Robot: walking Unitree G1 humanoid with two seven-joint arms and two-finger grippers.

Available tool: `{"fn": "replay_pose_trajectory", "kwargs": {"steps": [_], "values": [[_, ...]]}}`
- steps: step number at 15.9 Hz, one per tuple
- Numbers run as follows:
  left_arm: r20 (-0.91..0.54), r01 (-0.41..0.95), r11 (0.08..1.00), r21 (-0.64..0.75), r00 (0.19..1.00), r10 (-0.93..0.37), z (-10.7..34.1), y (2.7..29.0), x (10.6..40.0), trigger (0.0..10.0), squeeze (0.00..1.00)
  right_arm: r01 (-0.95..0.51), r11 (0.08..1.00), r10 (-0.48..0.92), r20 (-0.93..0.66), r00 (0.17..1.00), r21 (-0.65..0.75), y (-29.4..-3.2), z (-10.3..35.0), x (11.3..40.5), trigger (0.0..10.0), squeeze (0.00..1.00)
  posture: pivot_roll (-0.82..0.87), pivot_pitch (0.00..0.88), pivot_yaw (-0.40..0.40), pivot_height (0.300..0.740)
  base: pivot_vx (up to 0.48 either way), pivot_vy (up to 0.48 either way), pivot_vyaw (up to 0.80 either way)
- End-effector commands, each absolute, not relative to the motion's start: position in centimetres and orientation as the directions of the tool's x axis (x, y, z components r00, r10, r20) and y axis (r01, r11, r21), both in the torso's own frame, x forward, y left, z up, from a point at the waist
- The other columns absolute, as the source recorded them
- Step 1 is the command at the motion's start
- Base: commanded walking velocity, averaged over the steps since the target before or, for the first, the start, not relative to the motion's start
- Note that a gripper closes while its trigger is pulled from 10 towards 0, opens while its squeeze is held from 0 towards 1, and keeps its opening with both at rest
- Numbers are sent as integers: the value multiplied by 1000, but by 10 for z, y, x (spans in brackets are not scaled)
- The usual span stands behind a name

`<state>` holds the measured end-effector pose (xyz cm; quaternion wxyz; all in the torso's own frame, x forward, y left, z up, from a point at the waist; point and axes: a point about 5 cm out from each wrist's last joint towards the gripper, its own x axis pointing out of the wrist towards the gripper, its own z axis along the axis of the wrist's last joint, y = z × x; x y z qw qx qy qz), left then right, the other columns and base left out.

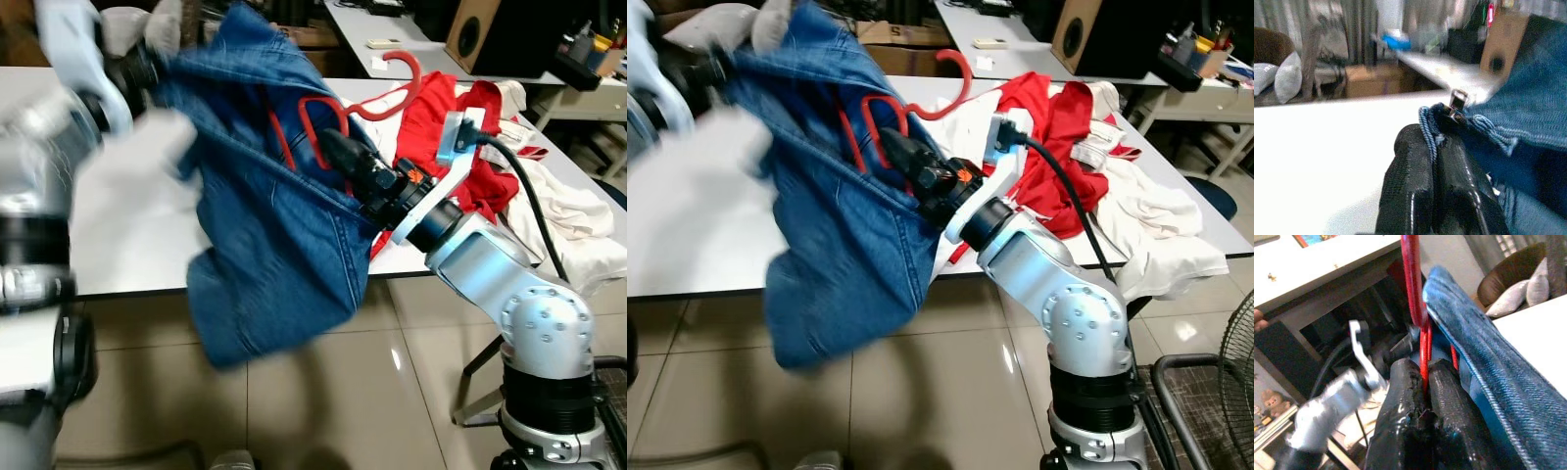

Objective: Hang hanger

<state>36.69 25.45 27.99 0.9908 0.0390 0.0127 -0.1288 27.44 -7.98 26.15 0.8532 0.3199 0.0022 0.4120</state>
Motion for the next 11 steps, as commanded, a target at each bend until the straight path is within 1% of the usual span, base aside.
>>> {"fn": "replay_pose_trajectory", "kwargs": {"steps": [1,2,3,4,6,7,8,9,10,11], "values": [[-115,279,956,85,956,-269,261,260,351,0,0,-682,552,602,337,724,480,-107,288,271,10000,0,52,0,-23,740,0,0,0],[-93,345,938,43,936,-340,260,251,338,0,0,-663,572,587,323,742,483,-109,288,272,10000,0,48,0,-22,740,0,0,0],[-81,370,929,26,927,-367,259,247,332,0,0,-649,581,580,309,753,491,-110,288,271,10000,0,48,0,-23,740,0,0,0],[-91,398,917,18,914,-395,251,243,316,0,0,-614,608,571,260,778,503,-112,285,269,10000,0,47,0,-36,740,0,0,0],[-126,413,910,-31,902,-413,229,239,294,0,0,-567,648,546,209,811,508,-114,283,270,10000,0,53,0,-60,740,0,0,0],[-135,416,909,-38,899,-417,225,237,290,0,0,-560,653,542,201,816,510,-115,284,270,10000,0,53,0,-60,740,0,0,0],[-218,424,904,-52,879,-425,205,227,279,0,0,-552,649,538,198,820,524,-115,285,272,10000,0,55,0,-75,740,0,0,0],[-258,426,903,-59,867,-426,194,221,274,0,0,-553,641,541,198,817,531,-113,286,272,10000,0,56,0,-77,740,0,0,0],[-317,424,905,-43,853,-415,174,209,272,0,0,-554,635,550,187,814,539,-111,285,271,10000,0,56,0,-85,740,0,0,0],[-345,421,907,-2,851,-396,162,198,273,2784,0,-551,633,560,170,811,544,-108,282,269,10000,0,57,0,-84,740,0,0,0]]}}
